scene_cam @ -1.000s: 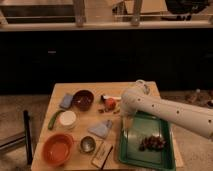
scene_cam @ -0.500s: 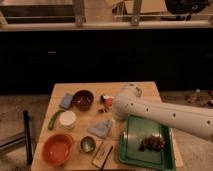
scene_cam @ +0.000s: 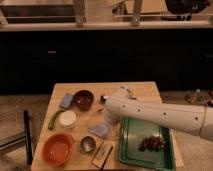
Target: Place towel in paper cup
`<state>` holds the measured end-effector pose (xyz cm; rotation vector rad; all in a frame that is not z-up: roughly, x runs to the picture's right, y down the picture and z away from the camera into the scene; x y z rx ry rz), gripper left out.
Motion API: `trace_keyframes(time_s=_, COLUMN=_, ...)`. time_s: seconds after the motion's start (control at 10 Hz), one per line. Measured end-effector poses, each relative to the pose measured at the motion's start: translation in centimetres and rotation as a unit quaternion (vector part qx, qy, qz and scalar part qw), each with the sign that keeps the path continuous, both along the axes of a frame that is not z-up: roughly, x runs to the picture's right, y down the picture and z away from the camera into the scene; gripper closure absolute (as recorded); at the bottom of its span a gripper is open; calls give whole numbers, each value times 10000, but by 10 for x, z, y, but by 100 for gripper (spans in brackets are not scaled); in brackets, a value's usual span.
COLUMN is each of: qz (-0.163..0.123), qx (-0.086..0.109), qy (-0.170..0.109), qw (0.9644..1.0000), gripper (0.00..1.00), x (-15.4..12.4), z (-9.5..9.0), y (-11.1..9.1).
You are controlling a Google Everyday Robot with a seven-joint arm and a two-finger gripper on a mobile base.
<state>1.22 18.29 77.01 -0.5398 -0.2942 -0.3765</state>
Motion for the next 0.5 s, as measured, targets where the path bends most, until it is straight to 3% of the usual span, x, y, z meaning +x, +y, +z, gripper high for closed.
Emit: trace_keyframes(time_s=0.5, qz=-229, qx=-77, qy=-161, qw=9996, gripper=20, x=-18, z=9, y=9)
